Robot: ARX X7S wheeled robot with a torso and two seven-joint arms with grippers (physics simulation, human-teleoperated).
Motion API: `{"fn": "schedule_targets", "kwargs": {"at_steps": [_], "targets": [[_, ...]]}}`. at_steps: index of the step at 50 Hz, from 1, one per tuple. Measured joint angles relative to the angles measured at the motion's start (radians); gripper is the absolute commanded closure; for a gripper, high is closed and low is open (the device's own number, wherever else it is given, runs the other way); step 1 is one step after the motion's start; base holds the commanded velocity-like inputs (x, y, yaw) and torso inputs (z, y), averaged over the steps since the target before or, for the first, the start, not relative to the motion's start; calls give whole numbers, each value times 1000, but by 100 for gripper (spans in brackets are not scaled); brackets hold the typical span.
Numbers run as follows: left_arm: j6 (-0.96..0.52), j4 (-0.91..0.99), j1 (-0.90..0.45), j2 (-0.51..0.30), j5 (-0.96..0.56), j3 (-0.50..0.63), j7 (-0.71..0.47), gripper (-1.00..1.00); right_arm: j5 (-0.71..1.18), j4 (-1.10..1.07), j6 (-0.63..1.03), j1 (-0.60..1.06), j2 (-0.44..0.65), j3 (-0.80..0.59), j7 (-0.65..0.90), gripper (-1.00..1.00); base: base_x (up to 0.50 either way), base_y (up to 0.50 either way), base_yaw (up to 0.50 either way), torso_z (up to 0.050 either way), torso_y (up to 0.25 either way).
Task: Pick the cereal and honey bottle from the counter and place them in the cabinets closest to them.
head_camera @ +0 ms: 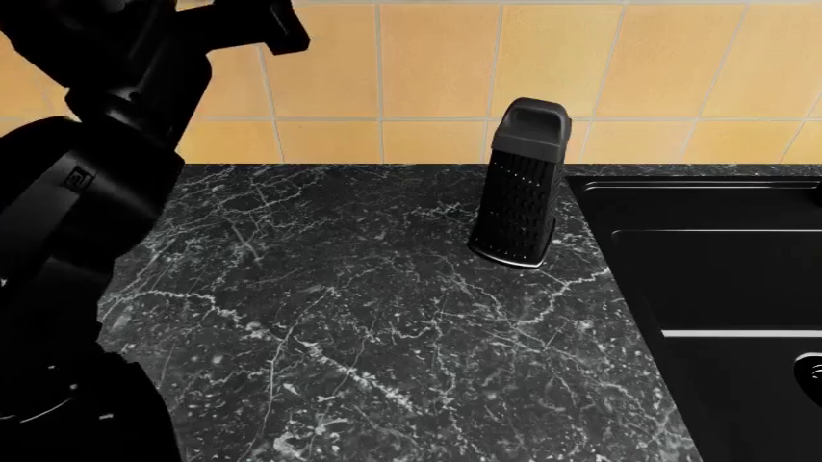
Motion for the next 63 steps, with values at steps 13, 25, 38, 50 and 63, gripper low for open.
{"fn": "schedule_targets", "kwargs": {"at_steps": [13, 25, 38, 50, 63], "targets": [[-35, 140, 92, -11, -85, -64, -40, -100, -7, -165, -146, -45, 80, -52, -15, -100, 0, 0, 0, 0, 0], [-75, 271, 166, -24, -196, -150, -91, -100, 8, -320, -275, -48, 158, -77, -9, -100, 0, 0, 0, 0, 0], [-117, 389, 204, -41, -346, -247, -166, -100, 37, -478, -403, -32, 252, -86, -3, -100, 0, 0, 0, 0, 0], [-134, 457, 217, -58, -457, -307, -227, -100, 97, -534, -390, -112, 319, 72, 1, -100, 0, 0, 0, 0, 0], [-137, 505, 213, -86, -579, -358, -300, -100, 212, -552, -352, -140, 393, 254, 3, -100, 0, 0, 0, 0, 0]]}}
